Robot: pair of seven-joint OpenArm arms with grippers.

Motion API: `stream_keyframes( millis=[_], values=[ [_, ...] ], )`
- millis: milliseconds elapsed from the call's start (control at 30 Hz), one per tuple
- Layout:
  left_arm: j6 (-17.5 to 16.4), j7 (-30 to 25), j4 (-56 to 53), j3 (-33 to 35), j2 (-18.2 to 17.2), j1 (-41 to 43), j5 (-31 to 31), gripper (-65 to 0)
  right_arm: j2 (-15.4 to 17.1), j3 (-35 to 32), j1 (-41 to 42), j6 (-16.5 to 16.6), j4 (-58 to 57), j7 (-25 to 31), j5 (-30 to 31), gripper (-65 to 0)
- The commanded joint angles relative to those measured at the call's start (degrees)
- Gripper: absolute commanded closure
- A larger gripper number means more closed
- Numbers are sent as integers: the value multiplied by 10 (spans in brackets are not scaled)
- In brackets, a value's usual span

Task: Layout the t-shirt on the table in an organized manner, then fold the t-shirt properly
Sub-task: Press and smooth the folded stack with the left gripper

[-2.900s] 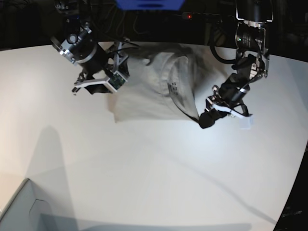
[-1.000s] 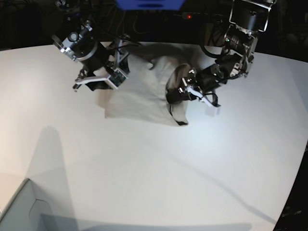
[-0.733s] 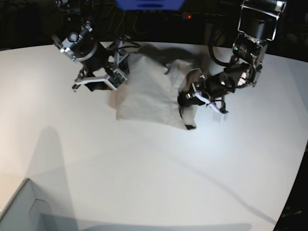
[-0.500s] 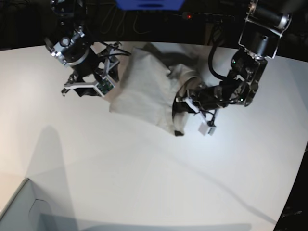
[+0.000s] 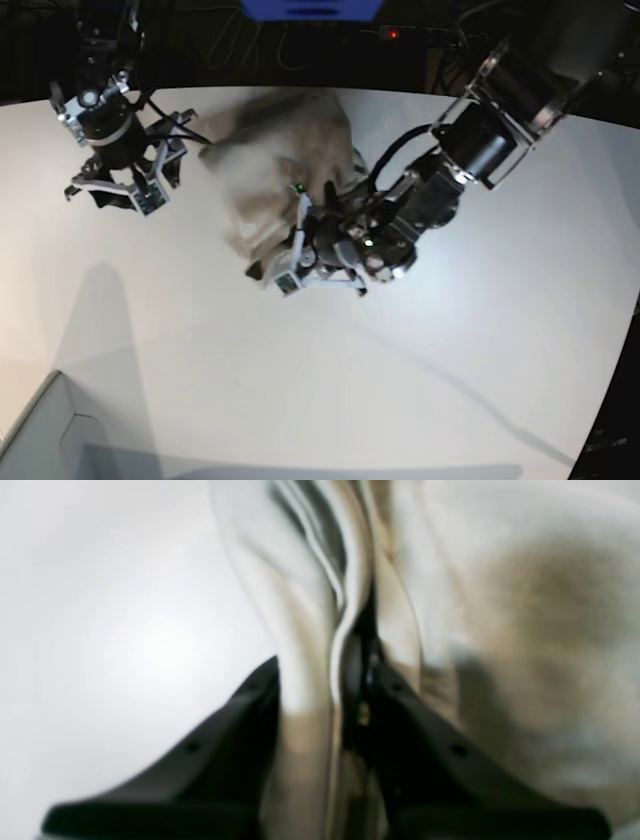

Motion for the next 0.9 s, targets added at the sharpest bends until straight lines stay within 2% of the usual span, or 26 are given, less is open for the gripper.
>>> stream_keyframes(
  millis=[0, 67, 267, 367, 533, 567, 633, 733, 767, 867],
  values=[
    [0, -9, -3, 5, 14, -24, 10, 0, 1, 9, 3, 3, 10, 14, 5, -338],
    [0, -11, -27, 20, 37, -40, 28, 0, 1, 31, 5, 3, 10, 14, 5, -338],
    [0, -85, -100, 50, 85, -58, 76, 0, 1, 46, 2, 3, 11, 13, 5, -338],
    [0, -93, -117, 49, 99, -58, 101, 0, 0, 54, 2, 3, 11, 13, 5, -338],
    [0, -89, -121, 49, 100, -58, 119, -12, -6, 57, 4, 3, 11, 14, 5, -338],
    [0, -88, -121, 48, 99, -59, 117, -39, -6, 57, 4, 3, 11, 14, 5, -338],
    [5, -88, -117, 45, 98, -59, 117, -146, -7, 54, 4, 3, 11, 14, 5, -338],
    [4, -88, -115, 0, 98, -59, 117, -368, -7, 53, 5, 3, 10, 15, 5, -338],
    [2, -90, -115, -13, 98, -59, 117, -418, -8, 52, 5, 3, 10, 15, 5, -338],
    [1, -89, -90, -42, 98, -65, 117, -506, -14, 52, 5, 3, 10, 16, 5, -338]
  ],
)
